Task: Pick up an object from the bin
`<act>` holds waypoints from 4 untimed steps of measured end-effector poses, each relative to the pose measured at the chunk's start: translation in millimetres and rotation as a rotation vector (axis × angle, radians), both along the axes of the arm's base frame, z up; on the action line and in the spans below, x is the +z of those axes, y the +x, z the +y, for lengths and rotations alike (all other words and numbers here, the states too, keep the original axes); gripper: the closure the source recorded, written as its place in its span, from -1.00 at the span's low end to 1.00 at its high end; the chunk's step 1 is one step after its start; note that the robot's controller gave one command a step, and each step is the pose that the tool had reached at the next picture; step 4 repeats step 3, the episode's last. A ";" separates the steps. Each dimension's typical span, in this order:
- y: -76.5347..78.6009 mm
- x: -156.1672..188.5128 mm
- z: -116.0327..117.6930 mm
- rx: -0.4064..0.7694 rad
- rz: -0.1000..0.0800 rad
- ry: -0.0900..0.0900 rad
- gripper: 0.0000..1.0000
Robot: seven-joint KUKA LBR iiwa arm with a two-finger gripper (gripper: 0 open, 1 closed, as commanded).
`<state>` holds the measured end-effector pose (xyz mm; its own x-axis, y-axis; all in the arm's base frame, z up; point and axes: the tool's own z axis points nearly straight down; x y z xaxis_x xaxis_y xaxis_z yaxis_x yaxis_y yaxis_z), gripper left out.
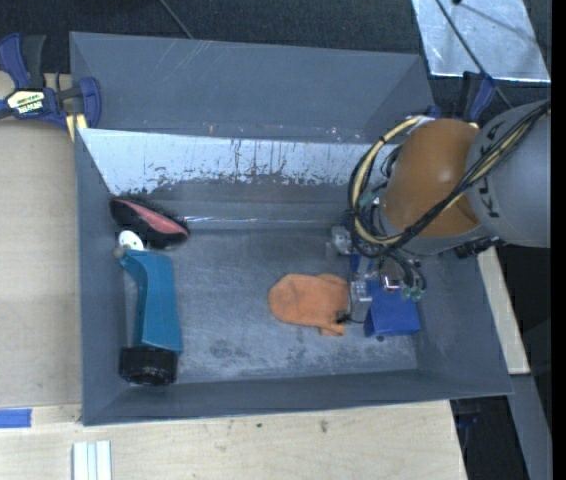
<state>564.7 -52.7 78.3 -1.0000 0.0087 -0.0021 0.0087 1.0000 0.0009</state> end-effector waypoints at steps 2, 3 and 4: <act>12.8 -3.0 4.1 -0.099 -0.003 -0.001 1.00; 22.9 134.0 -3.9 -0.071 -0.002 -0.001 1.00; 22.9 134.0 -3.9 -0.071 -0.002 -0.001 1.00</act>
Offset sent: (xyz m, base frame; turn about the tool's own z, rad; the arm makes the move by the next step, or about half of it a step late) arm 0.0000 0.0000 0.0000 0.0000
